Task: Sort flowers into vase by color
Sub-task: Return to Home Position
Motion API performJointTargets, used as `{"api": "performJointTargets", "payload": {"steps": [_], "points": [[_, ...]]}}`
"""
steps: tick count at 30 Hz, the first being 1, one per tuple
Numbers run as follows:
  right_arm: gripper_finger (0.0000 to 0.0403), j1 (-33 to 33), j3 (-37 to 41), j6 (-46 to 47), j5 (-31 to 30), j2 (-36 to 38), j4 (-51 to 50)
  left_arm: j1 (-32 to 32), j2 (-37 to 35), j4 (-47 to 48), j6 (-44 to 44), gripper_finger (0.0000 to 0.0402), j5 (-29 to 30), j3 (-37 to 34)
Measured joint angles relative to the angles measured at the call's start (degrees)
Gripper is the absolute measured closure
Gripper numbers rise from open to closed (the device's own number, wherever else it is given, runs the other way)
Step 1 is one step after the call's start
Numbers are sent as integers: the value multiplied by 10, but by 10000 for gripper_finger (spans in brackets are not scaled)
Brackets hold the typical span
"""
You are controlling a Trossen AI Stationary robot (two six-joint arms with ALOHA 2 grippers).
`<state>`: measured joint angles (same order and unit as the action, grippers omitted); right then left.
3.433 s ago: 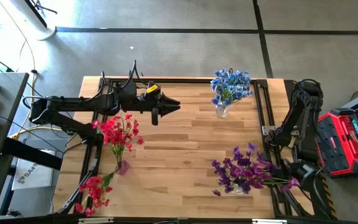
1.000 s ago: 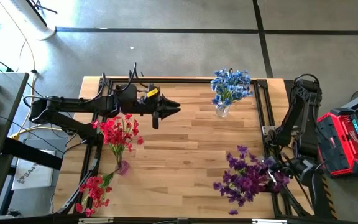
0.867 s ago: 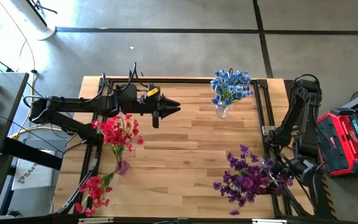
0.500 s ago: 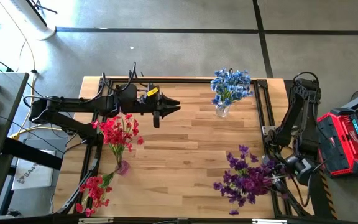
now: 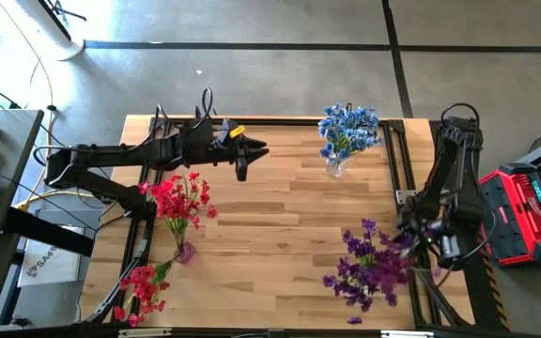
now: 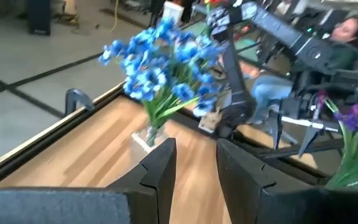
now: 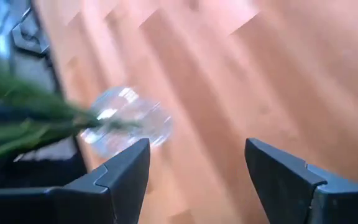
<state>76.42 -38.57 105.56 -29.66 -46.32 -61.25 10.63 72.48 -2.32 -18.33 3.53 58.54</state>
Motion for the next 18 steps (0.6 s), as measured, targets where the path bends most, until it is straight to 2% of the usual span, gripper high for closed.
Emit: {"api": "performJointTargets", "payload": {"steps": [4, 7, 18], "points": [[151, 0, 0, 42, -41, 17, -78, 12, 0, 10, 0, 299, 0, 0], [151, 0, 0, 49, -93, 34, -82, 19, 0, 10, 9, 299, 0, 0], [151, 0, 0, 46, -394, 89, -109, 37, 0, 10, 24, 300, -1, 0]]}}
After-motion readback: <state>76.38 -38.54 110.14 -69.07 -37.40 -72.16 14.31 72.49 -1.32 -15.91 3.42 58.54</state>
